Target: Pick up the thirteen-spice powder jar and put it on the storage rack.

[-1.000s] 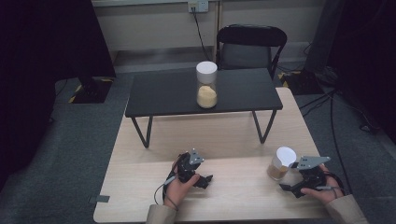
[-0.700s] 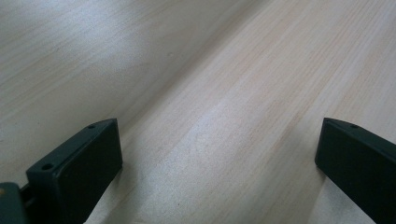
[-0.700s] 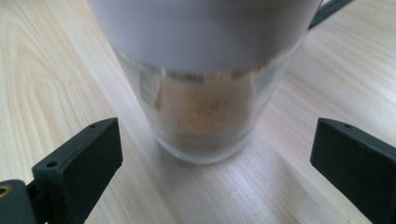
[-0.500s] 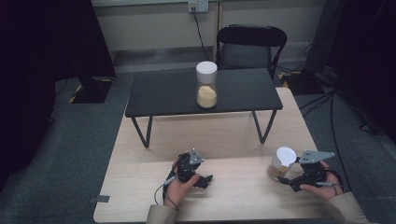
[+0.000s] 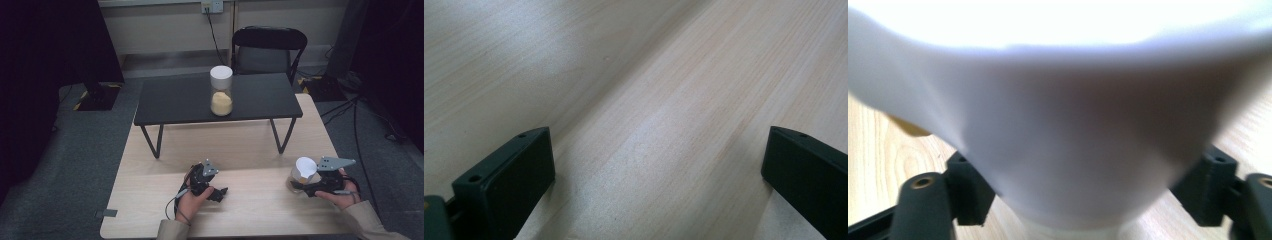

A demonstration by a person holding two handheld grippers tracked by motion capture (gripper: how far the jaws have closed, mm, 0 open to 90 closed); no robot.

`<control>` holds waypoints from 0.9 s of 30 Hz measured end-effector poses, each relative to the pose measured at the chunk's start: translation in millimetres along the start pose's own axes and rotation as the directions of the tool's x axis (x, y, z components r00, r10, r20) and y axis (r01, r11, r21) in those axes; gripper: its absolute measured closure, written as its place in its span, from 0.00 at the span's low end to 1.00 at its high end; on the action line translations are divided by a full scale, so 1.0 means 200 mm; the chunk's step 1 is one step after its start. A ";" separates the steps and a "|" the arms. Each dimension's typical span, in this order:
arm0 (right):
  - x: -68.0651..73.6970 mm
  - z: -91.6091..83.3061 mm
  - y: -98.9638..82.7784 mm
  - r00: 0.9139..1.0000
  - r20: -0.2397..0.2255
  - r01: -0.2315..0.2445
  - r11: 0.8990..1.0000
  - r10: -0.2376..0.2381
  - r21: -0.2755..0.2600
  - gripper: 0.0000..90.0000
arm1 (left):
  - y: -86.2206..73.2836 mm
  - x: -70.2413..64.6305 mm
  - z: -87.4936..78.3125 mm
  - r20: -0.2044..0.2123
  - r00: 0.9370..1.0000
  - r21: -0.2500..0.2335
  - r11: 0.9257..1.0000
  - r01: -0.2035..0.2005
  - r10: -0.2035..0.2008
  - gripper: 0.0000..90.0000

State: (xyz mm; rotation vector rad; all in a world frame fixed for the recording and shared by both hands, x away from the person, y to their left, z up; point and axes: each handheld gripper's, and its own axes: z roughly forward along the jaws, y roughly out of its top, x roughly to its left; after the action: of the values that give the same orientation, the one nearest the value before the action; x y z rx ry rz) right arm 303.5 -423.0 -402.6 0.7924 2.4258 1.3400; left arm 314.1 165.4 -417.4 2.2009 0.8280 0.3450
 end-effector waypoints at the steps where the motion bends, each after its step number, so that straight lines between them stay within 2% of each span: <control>1: -0.01 0.00 0.00 1.000 -0.011 0.001 1.000 -0.001 -0.007 0.32 | 0.00 0.00 0.00 0.000 1.000 0.000 1.000 0.000 0.000 0.00; 7: 0.02 0.01 0.01 1.000 0.008 0.024 1.000 -0.024 -0.005 0.34 | 0.00 0.00 0.00 0.000 1.000 0.000 1.000 0.000 0.000 0.00; 12: 0.02 0.02 0.03 0.999 0.005 0.042 0.999 -0.042 0.008 0.34 | 0.00 0.00 0.00 0.000 1.000 0.000 1.000 0.000 0.000 0.00; 17: 0.02 0.02 0.06 0.999 -0.015 0.042 0.999 -0.042 -0.010 0.34 | 0.00 0.00 0.00 0.000 1.000 0.000 1.000 0.000 0.000 0.00; 27: 0.01 0.02 0.18 0.997 -0.041 0.063 0.998 -0.063 -0.003 0.34 | 0.00 0.00 0.00 0.000 1.000 0.000 1.000 0.000 0.000 0.00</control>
State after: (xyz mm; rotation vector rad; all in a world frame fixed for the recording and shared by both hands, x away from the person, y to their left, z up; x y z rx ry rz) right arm 315.7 -403.4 -375.4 0.6884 2.4592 1.3483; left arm 314.1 165.4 -417.4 2.2010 0.8279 0.3449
